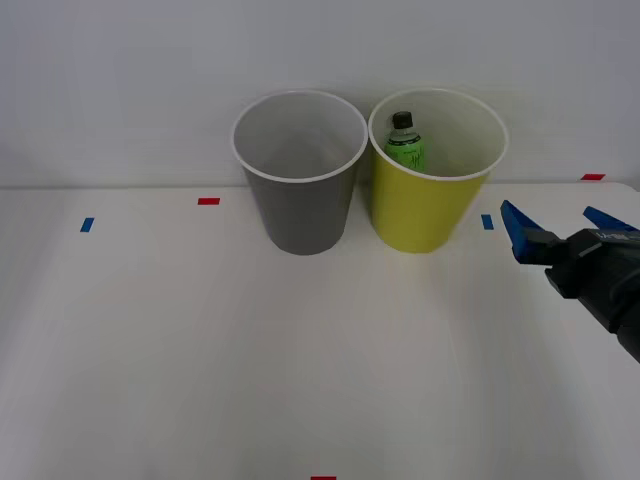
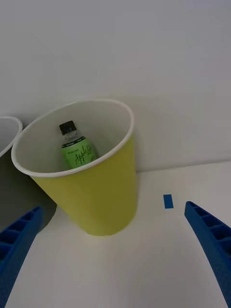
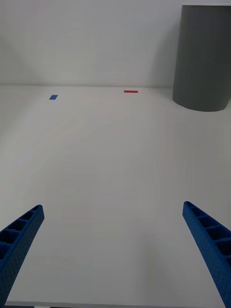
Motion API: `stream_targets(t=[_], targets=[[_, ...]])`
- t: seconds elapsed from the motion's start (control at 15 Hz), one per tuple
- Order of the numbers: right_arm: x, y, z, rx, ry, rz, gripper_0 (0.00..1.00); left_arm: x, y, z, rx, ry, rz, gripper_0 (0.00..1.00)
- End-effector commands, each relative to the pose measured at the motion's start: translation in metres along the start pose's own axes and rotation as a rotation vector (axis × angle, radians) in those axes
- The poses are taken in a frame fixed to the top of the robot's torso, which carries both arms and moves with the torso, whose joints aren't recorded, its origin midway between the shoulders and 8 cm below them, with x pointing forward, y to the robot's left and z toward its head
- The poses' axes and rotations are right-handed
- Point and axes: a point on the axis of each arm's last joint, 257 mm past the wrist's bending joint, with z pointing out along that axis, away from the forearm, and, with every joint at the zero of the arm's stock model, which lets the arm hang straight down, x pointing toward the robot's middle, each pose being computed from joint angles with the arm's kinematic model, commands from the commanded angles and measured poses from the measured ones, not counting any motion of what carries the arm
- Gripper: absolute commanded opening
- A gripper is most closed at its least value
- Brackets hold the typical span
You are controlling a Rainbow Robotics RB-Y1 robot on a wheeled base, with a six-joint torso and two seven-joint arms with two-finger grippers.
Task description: Put cans in the gray bin and PET bottles in the light green bin.
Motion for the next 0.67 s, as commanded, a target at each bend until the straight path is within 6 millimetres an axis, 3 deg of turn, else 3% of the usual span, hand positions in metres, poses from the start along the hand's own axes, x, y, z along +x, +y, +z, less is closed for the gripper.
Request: stream_targets(t=[0.07, 0.27, 0.47, 0.67], targets=[[0.006, -0.002, -0.007, 0.006, -0.080, 0.013, 1.00, 0.000, 0.000, 0.000, 0.000, 0.000, 0.000, 1.00], [0.036, -0.020, -0.008, 0.035, -0.164, 0.008, 1.00, 0.000, 0.000, 0.000, 0.000, 0.000, 0.000, 1.00], [0.078, -0.044, -0.017, 0.092, -0.227, -0.053, 1.00, 0.000, 0.000, 0.000, 0.000, 0.000, 0.000, 1.00], [0.114, -0.063, -0.036, 0.139, -0.218, -0.075, 1.00, 0.000, 0.000, 0.000, 0.000, 0.000, 0.000, 1.00]])
